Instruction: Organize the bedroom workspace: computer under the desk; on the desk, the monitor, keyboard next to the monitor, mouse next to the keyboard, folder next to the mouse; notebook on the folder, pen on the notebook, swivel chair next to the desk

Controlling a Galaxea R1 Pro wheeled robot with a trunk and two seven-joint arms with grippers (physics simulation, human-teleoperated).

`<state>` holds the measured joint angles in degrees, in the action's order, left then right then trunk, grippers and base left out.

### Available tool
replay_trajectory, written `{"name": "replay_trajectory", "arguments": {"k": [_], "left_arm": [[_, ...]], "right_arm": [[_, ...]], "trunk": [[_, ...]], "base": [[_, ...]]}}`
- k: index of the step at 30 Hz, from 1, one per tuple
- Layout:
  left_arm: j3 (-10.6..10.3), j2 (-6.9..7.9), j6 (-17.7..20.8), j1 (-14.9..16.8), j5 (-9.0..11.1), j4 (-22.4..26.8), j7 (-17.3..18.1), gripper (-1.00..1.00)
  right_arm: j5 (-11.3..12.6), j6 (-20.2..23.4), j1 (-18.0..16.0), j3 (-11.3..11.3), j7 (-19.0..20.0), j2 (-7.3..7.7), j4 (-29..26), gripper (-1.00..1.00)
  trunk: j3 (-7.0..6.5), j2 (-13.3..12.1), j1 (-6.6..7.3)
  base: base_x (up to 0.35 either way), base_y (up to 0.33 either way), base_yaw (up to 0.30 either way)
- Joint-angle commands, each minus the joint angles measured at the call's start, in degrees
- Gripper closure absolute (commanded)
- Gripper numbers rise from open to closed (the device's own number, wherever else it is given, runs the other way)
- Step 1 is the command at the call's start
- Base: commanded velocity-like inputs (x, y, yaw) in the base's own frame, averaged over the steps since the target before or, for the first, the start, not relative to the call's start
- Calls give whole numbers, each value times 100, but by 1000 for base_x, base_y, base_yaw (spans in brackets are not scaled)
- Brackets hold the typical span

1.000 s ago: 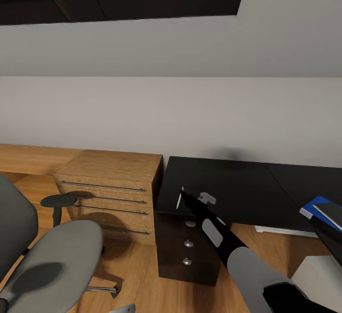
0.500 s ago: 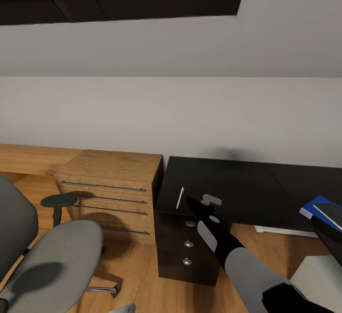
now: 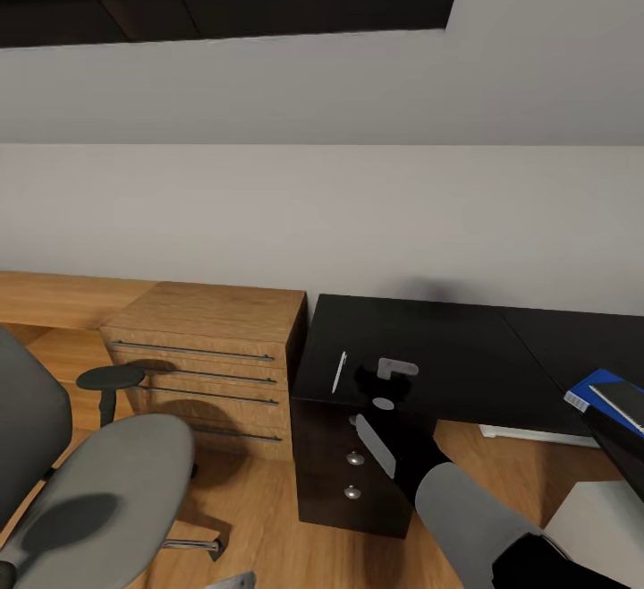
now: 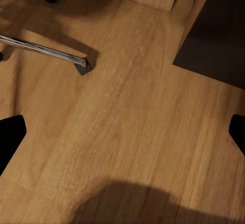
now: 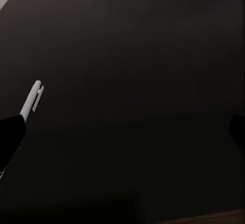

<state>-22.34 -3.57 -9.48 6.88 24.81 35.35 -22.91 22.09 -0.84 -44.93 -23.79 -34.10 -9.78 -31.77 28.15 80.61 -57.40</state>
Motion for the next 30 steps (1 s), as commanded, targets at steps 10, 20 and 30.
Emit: {"name": "replay_trajectory", "arguments": {"k": [10, 20, 30], "left_arm": [[-56, -2, -16, 6, 64, 35, -56, -100], [546, 108, 2362, 6, 94, 2866, -80, -100], [1397, 121, 4316, 6, 482, 4858, -94, -100]], "right_arm": [[33, 145, -7, -113, -677, -15, -39, -100], [53, 948, -7, -227, -1033, -22, -220, -100], [66, 963, -7, -231, -1027, -22, -328, -100]], "trunk": [[6, 3, 0], [6, 3, 0], [6, 3, 0]], "base": [[0, 0, 0], [0, 0, 0], [0, 0, 6]]}}
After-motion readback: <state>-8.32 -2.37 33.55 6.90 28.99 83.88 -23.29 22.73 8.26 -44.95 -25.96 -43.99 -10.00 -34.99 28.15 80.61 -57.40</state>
